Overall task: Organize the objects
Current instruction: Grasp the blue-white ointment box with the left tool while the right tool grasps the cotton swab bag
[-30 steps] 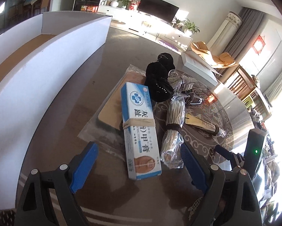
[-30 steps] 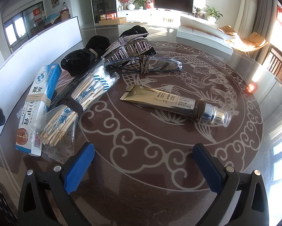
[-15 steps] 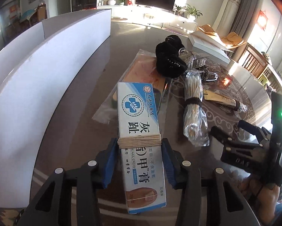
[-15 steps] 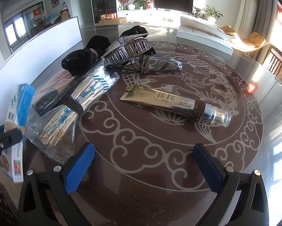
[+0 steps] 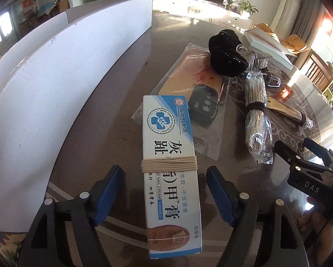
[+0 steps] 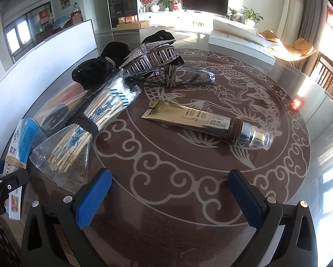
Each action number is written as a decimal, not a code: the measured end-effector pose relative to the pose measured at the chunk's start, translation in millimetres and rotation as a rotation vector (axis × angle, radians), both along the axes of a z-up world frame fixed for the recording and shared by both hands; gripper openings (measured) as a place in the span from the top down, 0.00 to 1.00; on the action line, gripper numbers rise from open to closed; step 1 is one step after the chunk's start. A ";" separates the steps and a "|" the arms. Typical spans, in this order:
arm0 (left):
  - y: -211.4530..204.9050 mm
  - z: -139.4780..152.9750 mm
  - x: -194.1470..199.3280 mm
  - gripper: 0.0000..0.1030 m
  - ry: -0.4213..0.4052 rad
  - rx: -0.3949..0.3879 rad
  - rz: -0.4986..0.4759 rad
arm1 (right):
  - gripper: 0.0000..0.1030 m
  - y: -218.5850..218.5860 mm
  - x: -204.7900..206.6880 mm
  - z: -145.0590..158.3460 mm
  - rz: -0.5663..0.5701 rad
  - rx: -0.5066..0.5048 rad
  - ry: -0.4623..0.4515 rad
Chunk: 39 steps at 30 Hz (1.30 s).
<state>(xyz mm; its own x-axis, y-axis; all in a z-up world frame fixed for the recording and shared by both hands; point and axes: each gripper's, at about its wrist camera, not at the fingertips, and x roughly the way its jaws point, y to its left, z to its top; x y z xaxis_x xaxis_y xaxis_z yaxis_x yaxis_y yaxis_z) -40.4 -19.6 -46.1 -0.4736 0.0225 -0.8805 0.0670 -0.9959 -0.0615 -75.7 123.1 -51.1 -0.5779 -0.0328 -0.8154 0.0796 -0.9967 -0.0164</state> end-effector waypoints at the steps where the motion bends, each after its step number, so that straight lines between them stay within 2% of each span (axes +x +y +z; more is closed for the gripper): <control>1: 2.2 -0.6 -0.4 0.22 -0.003 -0.013 -0.006 | 0.00 0.0 0.0 0.0 0.000 0.000 0.000; 4: 7.6 -2.5 -1.1 0.14 -0.016 -0.035 -0.030 | 0.00 0.0 0.0 -0.1 0.000 0.000 0.000; 6: 8.8 -3.1 -0.4 0.13 -0.018 -0.041 -0.033 | 0.00 0.0 -0.1 -0.2 0.000 0.000 0.000; 11: 3.6 -1.5 1.2 0.11 -0.013 0.007 -0.027 | 0.00 -0.1 -0.2 -0.3 0.000 0.000 0.000; 15: 5.5 -2.8 1.7 0.02 -0.027 0.013 -0.035 | 0.00 -0.1 0.0 -0.3 0.000 0.000 0.000; 22: 16.2 -6.4 3.4 0.00 -0.060 -0.061 -0.059 | 0.00 -0.1 0.2 -0.3 0.000 0.000 0.000; 30: 16.8 -6.6 5.7 0.00 -0.053 -0.059 -0.038 | 0.00 0.2 0.1 -0.5 0.001 -0.001 0.000; 32: 17.5 -6.1 6.7 0.00 -0.083 -0.058 -0.047 | 0.00 -0.8 -1.9 0.8 0.019 0.001 -0.034; 33: 18.9 -5.8 7.2 0.00 -0.110 -0.058 -0.065 | 0.00 -2.9 -5.8 3.8 0.029 0.001 -0.064; 35: 17.9 -3.7 11.1 0.00 -0.107 -0.030 -0.069 | 0.00 -7.2 -10.0 21.7 0.050 -0.056 -0.059; 36: 15.3 -1.0 13.1 0.07 -0.086 -0.007 -0.056 | 0.00 -9.8 -13.0 32.2 0.069 -0.107 -0.049; 37: 13.5 1.9 14.0 0.23 -0.068 -0.005 -0.042 | 0.00 -13.2 -18.3 41.1 0.079 -0.147 -0.049; 39: 9.6 5.0 14.9 0.41 -0.045 -0.024 -0.013 | 0.00 -25.4 -38.1 48.0 0.083 -0.184 -0.101</control>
<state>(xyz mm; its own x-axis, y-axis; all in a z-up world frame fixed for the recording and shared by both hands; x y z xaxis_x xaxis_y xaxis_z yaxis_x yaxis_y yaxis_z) -25.5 -10.0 -41.0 -0.4335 0.0070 -0.9011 0.0557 -0.9978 -0.0345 -113.8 97.7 -3.1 -0.4827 -0.2299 -0.8451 0.1531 -0.9722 0.1770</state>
